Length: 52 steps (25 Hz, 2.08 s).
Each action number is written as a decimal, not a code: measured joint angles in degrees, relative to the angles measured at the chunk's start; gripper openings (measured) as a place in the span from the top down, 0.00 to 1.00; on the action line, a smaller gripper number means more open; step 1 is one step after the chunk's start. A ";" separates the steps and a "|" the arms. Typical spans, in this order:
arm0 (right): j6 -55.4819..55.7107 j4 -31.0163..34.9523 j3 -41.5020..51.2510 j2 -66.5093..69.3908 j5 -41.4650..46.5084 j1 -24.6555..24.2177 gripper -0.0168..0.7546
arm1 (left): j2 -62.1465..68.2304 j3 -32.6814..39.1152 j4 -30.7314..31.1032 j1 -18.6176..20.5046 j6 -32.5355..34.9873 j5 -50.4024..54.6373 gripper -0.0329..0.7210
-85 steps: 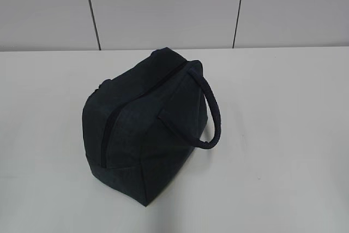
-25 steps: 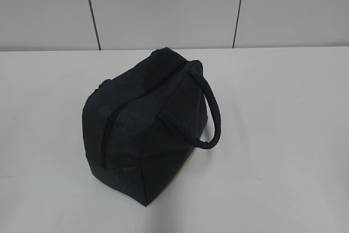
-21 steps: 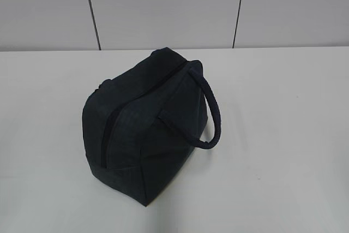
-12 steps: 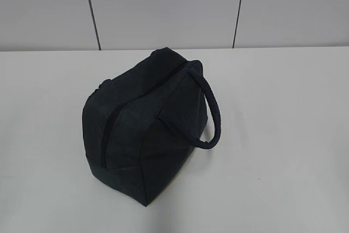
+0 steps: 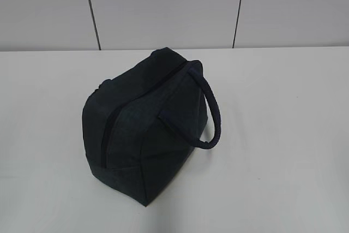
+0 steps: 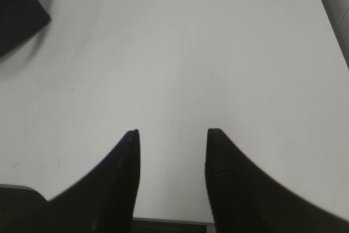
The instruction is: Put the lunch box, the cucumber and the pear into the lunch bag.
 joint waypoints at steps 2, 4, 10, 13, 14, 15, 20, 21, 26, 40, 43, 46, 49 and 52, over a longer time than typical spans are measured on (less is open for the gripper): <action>0.00 0.00 0.00 0.00 0.00 0.00 0.57 | 0.00 0.00 0.00 0.00 0.00 0.00 0.64; 0.00 0.00 0.00 0.00 0.00 0.00 0.57 | 0.00 0.00 0.00 0.00 0.00 0.00 0.64; 0.00 0.00 0.00 0.00 0.00 0.00 0.57 | 0.00 0.00 0.00 0.00 0.00 0.00 0.64; 0.00 0.00 0.00 0.00 0.00 0.00 0.57 | 0.00 0.00 0.00 0.00 0.00 0.00 0.64; 0.00 0.00 0.00 0.00 0.00 0.00 0.57 | 0.00 0.00 0.00 0.00 0.00 0.00 0.64; 0.00 0.00 0.00 0.00 0.00 0.00 0.57 | 0.00 0.00 0.00 0.00 0.00 0.00 0.64; 0.00 0.00 0.00 0.00 0.00 0.00 0.57 | 0.00 0.00 0.00 0.00 0.00 0.00 0.64; 0.00 0.00 0.00 0.00 0.00 0.00 0.57 | 0.00 0.00 0.00 0.00 0.00 0.00 0.64; 0.00 0.00 0.00 0.00 0.00 0.00 0.57 | 0.00 0.00 0.00 0.00 0.00 0.00 0.64; 0.00 0.00 0.00 0.00 0.00 0.00 0.57 | 0.00 0.00 0.00 0.00 0.00 0.00 0.64; 0.00 0.00 0.00 0.00 0.00 0.00 0.57 | 0.00 0.00 0.00 0.00 0.00 0.00 0.64; 0.00 0.00 0.00 0.00 0.00 0.00 0.57 | 0.00 0.00 0.00 0.00 0.00 0.00 0.64; 0.00 0.00 0.00 0.00 0.00 0.00 0.57 | 0.00 0.00 0.00 0.00 0.00 0.00 0.64; 0.00 0.00 0.00 0.00 0.00 0.00 0.57 | 0.00 0.00 0.00 0.00 0.00 0.00 0.64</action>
